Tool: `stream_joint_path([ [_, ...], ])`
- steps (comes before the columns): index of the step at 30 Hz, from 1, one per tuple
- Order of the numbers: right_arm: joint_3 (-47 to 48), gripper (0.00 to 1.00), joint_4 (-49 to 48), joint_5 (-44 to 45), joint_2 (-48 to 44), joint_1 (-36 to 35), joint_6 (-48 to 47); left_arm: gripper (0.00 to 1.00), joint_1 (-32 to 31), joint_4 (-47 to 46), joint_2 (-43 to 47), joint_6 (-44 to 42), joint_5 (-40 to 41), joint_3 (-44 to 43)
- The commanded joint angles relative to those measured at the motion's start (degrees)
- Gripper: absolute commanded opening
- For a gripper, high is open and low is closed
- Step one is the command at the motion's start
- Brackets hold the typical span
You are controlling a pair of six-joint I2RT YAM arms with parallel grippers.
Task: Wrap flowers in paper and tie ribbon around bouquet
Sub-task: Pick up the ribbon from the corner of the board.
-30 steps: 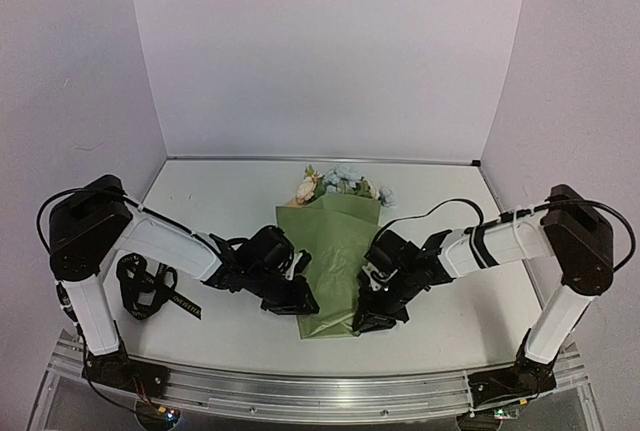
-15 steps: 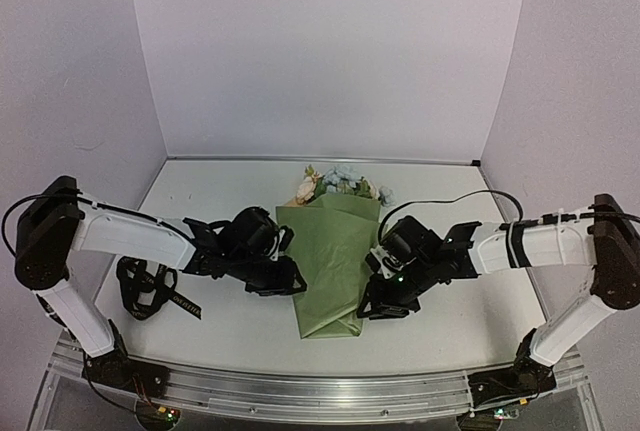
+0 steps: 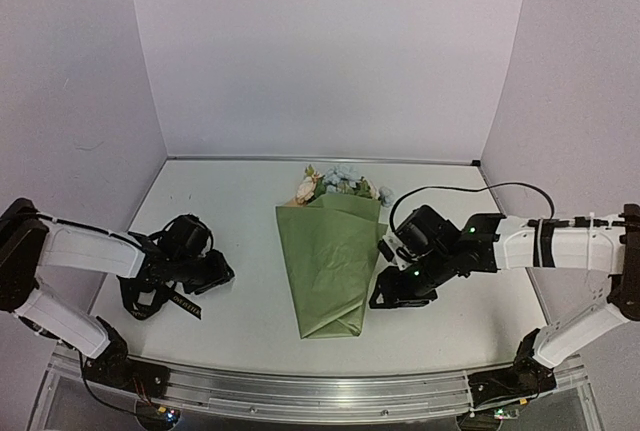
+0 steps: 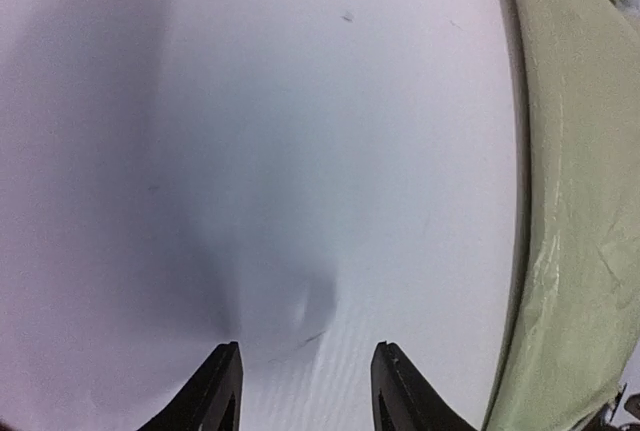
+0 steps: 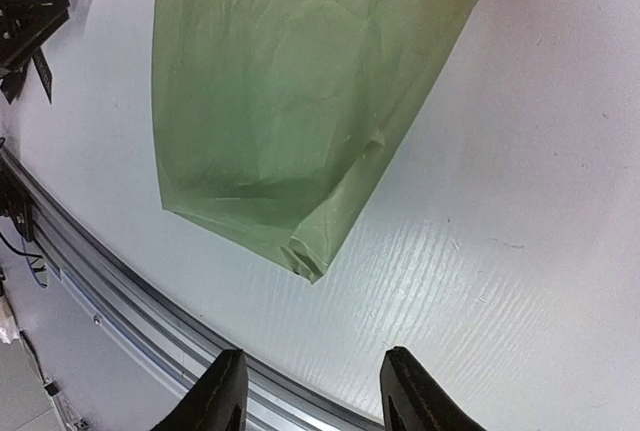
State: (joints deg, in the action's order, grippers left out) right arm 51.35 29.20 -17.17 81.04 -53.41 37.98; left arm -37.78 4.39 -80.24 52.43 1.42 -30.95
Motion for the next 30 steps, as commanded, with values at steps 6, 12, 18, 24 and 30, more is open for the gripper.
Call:
stream_joint_path([
  [6, 1.1, 0.51, 3.9, 1.2, -2.8, 0.1, -2.7, 0.53, 4.3, 19.5, 11.6, 10.8, 22.8, -2.1],
  [12, 1.8, 0.56, 4.0, 1.7, -2.5, 0.1, -3.3, 0.55, 10.4, 22.8, 8.1, 8.3, 23.9, -5.4],
  [18, 1.9, 0.57, 4.1, 2.9, -2.6, 0.1, -4.3, 0.52, 13.4, 18.9, 1.5, 4.8, 18.4, -7.0],
  [24, 2.1, 0.57, 4.1, 3.3, -2.2, 0.2, -5.2, 0.47, 14.5, 16.8, -3.4, 6.5, 16.9, -6.5],
  [30, 2.1, 0.57, 4.1, 4.5, -2.0, 0.3, -5.2, 0.25, 14.6, 14.4, -7.0, 4.7, 14.7, -6.6],
])
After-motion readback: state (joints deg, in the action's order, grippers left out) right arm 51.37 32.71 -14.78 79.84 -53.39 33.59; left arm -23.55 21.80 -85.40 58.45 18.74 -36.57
